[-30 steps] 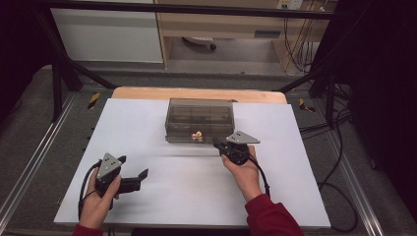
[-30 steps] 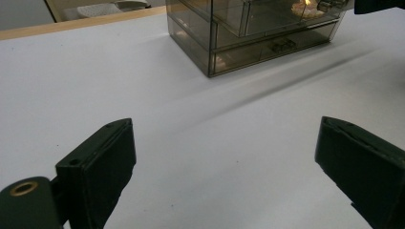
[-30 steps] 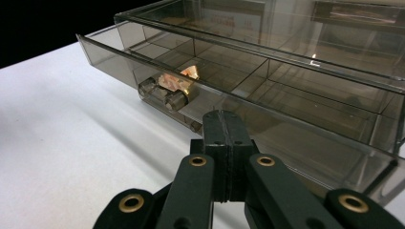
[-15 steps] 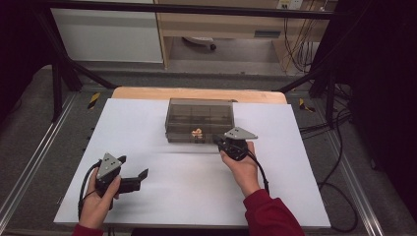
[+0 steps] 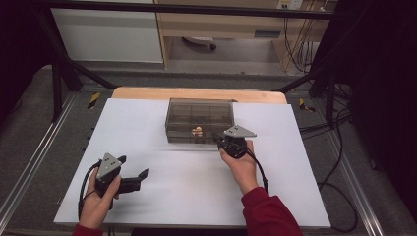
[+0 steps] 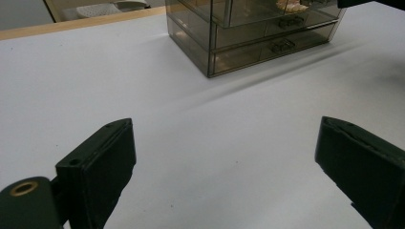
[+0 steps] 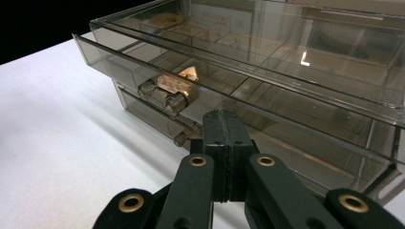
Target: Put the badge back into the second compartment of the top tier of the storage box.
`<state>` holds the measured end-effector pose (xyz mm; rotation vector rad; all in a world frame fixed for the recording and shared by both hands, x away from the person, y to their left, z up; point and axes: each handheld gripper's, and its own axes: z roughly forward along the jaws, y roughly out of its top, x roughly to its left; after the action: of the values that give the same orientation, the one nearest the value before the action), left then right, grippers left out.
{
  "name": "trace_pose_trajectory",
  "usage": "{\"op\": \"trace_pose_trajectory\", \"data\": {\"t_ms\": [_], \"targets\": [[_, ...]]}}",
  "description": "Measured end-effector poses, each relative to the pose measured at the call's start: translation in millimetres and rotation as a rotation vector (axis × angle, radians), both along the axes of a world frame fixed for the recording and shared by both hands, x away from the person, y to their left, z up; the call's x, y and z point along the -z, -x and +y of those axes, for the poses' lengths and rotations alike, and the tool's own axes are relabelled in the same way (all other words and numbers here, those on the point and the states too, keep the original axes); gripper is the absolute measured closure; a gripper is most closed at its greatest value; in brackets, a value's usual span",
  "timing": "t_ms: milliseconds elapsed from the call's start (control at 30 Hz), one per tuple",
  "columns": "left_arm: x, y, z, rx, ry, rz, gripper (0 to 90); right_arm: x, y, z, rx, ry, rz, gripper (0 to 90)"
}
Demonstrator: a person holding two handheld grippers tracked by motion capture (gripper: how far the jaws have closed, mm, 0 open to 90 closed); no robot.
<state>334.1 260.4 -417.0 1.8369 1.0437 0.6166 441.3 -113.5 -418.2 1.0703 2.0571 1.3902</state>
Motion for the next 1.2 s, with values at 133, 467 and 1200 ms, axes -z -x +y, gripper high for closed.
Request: {"op": "trace_pose_trajectory", "data": {"t_ms": [133, 467, 1200], "targets": [[-0.1, 0.1, 0.0, 0.0, 0.002, 0.0, 6.9, 1.1, -2.5, 0.1, 0.008, -0.004, 0.003, 90.0], [0.1, 0.1, -0.8, 0.003, 0.002, 0.0, 6.9, 0.6, -8.2, 1.7, 0.018, 0.004, 0.006, 90.0], [-0.1, 0.3, -0.7, 0.004, 0.001, -0.001, 7.0, 3.5, -17.0, -5.0, 0.06, -0.076, 0.046, 90.0]]}}
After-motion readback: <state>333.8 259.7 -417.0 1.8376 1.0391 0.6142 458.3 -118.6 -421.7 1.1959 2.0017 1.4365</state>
